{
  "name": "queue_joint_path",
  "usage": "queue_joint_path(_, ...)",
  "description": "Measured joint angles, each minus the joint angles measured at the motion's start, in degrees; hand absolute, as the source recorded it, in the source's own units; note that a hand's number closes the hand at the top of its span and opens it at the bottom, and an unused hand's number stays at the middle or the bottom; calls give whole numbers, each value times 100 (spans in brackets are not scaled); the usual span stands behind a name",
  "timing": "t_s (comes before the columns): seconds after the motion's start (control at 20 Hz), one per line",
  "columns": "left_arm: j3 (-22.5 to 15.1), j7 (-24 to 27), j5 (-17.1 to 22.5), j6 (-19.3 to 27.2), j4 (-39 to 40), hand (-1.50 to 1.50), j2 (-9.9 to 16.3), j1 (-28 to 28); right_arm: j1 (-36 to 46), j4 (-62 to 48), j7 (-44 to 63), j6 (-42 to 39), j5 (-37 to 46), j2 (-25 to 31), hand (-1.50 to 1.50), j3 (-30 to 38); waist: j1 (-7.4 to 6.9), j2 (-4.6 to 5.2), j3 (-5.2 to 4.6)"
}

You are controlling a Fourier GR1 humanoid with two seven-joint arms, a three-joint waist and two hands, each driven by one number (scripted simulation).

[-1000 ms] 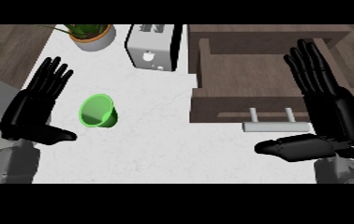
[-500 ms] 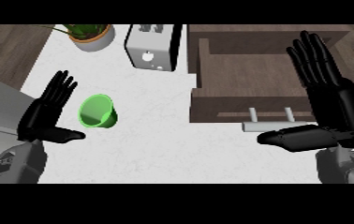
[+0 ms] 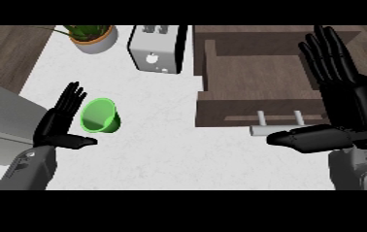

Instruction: Pick up the cup, place it into the drawer and close the drawer

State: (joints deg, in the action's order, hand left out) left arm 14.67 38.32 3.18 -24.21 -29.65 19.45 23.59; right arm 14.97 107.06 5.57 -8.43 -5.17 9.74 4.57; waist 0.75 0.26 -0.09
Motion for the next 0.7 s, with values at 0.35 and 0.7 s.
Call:
queue_joint_path(0.35, 1, 824, -380, 325, 1332, -150, 88, 367, 0, 51, 38, -124, -140, 88, -150, 111, 75, 32, -10)
queue_joint_path(0.7, 18, 1248, -482, 498, 1734, -150, 1, 432, 66, 129, 185, -149, -227, 119, -150, 141, 118, 53, -20)
